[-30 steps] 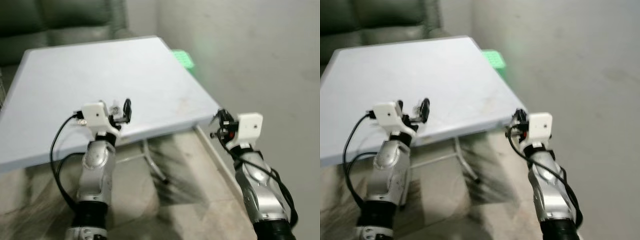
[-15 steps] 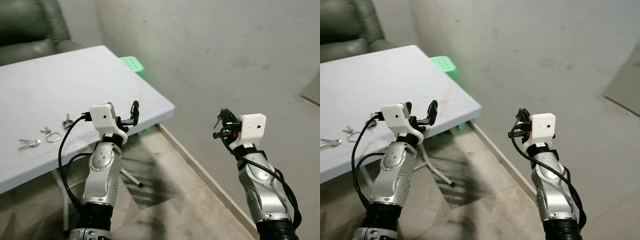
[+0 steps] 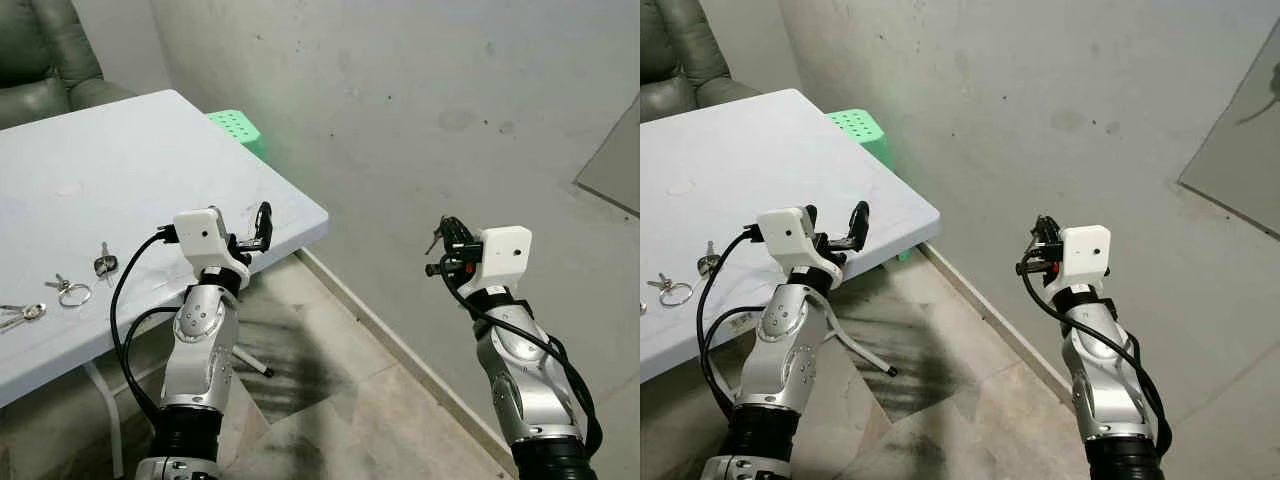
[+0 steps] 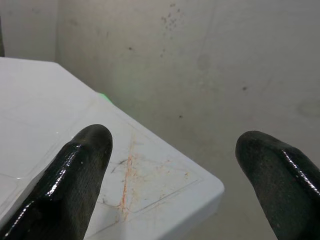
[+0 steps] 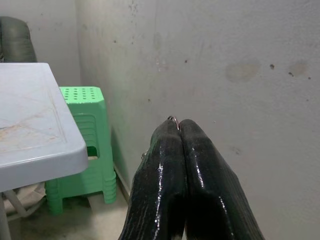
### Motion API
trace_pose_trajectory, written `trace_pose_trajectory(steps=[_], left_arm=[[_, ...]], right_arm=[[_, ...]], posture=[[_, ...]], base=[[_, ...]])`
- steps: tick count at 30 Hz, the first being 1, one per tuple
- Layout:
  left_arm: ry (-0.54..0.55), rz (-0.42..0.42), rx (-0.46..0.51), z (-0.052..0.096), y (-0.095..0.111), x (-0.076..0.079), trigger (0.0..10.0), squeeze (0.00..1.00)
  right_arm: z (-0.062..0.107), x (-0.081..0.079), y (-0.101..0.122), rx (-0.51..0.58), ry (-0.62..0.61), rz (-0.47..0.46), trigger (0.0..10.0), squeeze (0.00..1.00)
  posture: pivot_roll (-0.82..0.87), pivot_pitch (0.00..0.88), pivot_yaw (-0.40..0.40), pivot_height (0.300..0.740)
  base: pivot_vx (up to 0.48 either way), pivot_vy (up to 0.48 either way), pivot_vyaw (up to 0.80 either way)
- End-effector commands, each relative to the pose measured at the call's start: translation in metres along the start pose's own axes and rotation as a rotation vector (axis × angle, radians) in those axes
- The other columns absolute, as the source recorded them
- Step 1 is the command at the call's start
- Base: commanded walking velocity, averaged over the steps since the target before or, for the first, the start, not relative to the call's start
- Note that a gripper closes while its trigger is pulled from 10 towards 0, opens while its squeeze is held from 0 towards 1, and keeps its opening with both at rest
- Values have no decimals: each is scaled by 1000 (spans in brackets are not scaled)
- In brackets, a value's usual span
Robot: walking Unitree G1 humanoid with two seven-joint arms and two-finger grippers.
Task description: Hang keys on a hook
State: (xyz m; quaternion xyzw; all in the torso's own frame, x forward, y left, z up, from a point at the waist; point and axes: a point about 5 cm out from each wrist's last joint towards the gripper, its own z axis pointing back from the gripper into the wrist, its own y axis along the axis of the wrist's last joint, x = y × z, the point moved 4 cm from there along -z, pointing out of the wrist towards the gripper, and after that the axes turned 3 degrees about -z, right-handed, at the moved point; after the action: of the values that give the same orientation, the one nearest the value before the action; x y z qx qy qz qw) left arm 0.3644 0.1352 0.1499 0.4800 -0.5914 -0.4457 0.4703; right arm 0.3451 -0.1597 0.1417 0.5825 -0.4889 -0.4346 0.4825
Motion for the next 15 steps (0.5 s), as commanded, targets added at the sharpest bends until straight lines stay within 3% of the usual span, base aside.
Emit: trace_pose_trajectory(steps=[1,2,15], left_arm=[[5,-5,-4,0,0,2,10000,0],[7,2,-3,0,0,2,10000,0],[16,11,-3,1,1,1,10000,0]], right_arm=[[-2,2,5,10,-6,7,10000,0],[-2,2,5,9,-6,7,10000,0],[-2,2,5,6,-1,8,10000,0]], posture=[[-47,0,-30,740],[-47,0,-30,740],[-43,0,-39,740]], base=[[0,-480,-781],[0,-480,-781],[0,0,-781]])
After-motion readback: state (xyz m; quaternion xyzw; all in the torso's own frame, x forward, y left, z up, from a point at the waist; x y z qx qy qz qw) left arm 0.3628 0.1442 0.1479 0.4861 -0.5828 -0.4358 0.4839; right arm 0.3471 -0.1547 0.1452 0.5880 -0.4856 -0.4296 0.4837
